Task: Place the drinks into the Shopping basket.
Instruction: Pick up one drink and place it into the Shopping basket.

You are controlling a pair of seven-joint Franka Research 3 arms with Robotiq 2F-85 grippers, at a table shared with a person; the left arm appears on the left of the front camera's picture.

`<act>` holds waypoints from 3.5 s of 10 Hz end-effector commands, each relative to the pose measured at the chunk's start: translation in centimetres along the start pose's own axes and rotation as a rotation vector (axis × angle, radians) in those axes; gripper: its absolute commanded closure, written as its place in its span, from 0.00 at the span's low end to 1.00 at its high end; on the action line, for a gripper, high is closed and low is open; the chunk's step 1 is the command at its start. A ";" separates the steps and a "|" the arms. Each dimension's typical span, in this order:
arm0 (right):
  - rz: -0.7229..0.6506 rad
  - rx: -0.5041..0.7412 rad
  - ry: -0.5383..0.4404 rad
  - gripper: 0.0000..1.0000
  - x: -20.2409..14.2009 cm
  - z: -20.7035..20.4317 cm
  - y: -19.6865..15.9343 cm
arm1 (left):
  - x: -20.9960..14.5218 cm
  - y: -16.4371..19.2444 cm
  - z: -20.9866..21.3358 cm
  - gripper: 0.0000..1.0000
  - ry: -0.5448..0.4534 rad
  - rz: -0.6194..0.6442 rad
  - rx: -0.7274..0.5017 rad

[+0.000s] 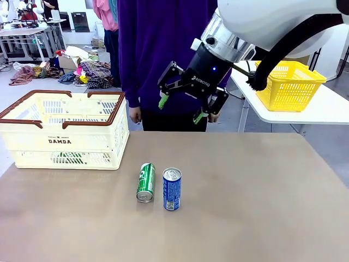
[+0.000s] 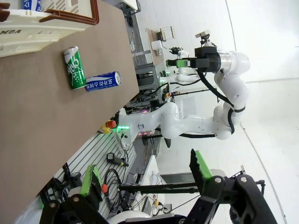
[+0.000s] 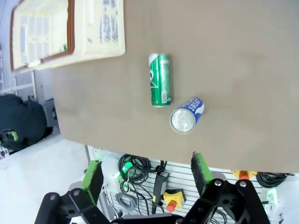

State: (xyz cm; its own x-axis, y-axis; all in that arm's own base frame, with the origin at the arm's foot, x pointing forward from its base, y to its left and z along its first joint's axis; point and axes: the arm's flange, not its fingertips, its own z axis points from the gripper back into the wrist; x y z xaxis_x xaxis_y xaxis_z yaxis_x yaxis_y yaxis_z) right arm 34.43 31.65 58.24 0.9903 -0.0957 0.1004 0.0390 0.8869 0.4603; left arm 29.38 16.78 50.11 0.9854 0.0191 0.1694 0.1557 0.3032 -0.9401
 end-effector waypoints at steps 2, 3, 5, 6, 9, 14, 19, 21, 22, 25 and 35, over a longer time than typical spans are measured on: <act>-0.135 0.185 -0.029 0.00 1.0 6.5 -8.8 | -0.3 -0.1 0.0 0.00 0.002 -0.006 -0.002; -0.186 0.265 -0.049 0.00 -0.1 8.7 -12.9 | -0.3 -0.1 0.0 0.00 0.002 -0.006 -0.002; -0.094 0.522 0.061 0.00 -4.0 10.8 -19.8 | -0.3 -0.1 0.0 0.00 0.002 -0.006 -0.002; -0.016 0.656 0.099 0.00 -6.1 11.3 -23.6 | -0.3 -0.1 0.0 0.00 0.002 -0.006 -0.002; 0.039 1.180 -0.025 0.00 -11.0 10.1 -36.5 | -0.3 -0.1 0.0 0.00 0.002 -0.006 -0.002; 0.083 1.113 -0.017 0.00 -11.7 3.7 -42.1 | -0.3 -0.1 0.0 0.00 0.002 -0.006 -0.002; 0.058 1.180 0.016 0.00 -7.6 6.9 -46.6 | -0.3 -0.1 0.0 0.00 0.002 -0.006 -0.002; 0.058 1.180 0.016 0.00 -7.6 6.9 -46.6 | -0.3 -0.1 0.0 0.00 0.002 -0.006 -0.002; 0.058 1.180 0.016 0.00 -7.6 6.9 -46.6 | -0.3 -0.1 0.0 0.00 0.002 -0.006 -0.002; 0.058 1.180 0.016 0.00 -7.6 6.9 -46.6 | 0.0 0.0 0.0 0.00 0.000 0.000 0.000; 0.058 1.180 0.016 0.00 -7.6 6.9 -46.6 | 14.9 -7.8 -37.1 0.00 -0.003 0.207 1.043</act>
State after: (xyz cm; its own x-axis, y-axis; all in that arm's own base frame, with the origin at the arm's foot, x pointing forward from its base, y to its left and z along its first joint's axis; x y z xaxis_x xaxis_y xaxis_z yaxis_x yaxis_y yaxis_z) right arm 23.97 -11.88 41.86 0.9904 -0.0474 0.1301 -0.1329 -0.0621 0.9892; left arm 45.48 -20.36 49.03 0.9868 0.1574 0.0369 -0.1401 0.9466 -0.2903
